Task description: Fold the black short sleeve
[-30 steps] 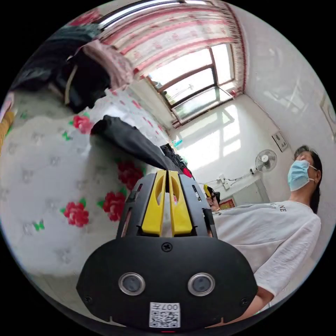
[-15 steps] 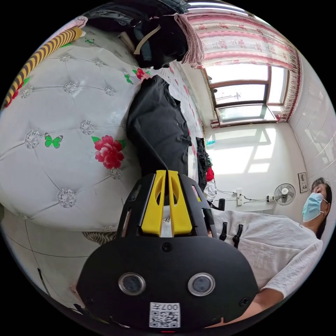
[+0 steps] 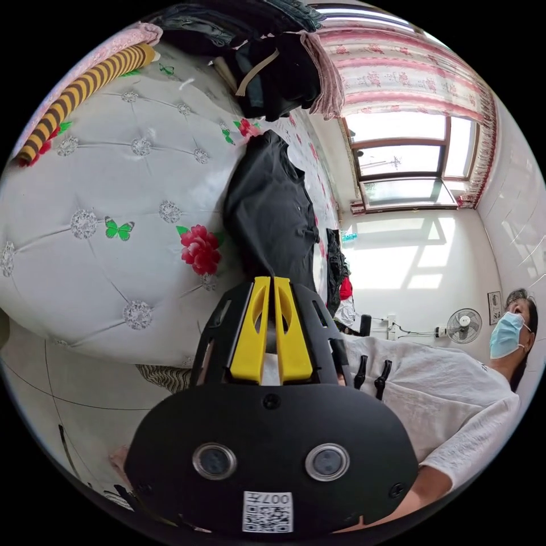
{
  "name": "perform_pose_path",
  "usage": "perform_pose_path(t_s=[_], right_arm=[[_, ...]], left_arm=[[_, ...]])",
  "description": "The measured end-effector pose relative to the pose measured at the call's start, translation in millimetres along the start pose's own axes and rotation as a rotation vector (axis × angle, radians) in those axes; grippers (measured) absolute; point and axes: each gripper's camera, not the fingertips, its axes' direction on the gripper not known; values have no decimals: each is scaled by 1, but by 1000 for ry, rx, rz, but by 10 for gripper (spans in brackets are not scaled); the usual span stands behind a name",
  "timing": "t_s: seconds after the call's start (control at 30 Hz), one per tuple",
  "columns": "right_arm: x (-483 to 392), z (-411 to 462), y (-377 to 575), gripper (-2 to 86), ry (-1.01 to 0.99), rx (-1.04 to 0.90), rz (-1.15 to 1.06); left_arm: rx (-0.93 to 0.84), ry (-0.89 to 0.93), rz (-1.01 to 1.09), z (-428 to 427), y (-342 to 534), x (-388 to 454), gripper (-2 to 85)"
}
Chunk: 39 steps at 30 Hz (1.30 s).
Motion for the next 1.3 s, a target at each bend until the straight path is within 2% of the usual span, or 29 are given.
perform_pose_path(t_s=[0.07,0.17,0.23,0.4,0.47,0.57,0.7,0.83,0.93,1.1,1.13,1.2,1.3], right_arm=[[30,-44,-5,0,-203,132,58],[50,-77,-30,0,-287,240,78],[51,-84,-61,1,-267,246,59],[46,-73,-170,11,-174,293,53],[56,-64,-210,26,-126,373,113],[77,-43,-235,43,-89,328,155],[97,-8,-219,57,77,203,145],[118,32,-172,72,143,88,131],[122,45,-155,72,172,93,88],[120,61,-165,39,173,29,56],[121,59,-168,27,185,8,71],[124,50,-170,13,131,-17,107],[113,-5,-160,2,-5,90,70]], left_arm=[[-8,7,10,5,-22,2,-9],[-25,48,33,25,-68,10,-9],[-23,67,46,42,-105,16,-9],[66,-36,-8,90,-211,25,2],[184,-71,-32,100,-247,31,39],[208,-118,-28,110,-272,36,81],[92,-243,61,132,-256,38,91],[-41,-373,136,164,-180,32,96],[-30,-510,174,179,-138,37,94],[-92,-640,202,214,-142,43,54],[-98,-648,237,216,-146,44,25],[-135,-550,133,208,-161,35,3],[-107,-447,190,175,-171,67,-6]])
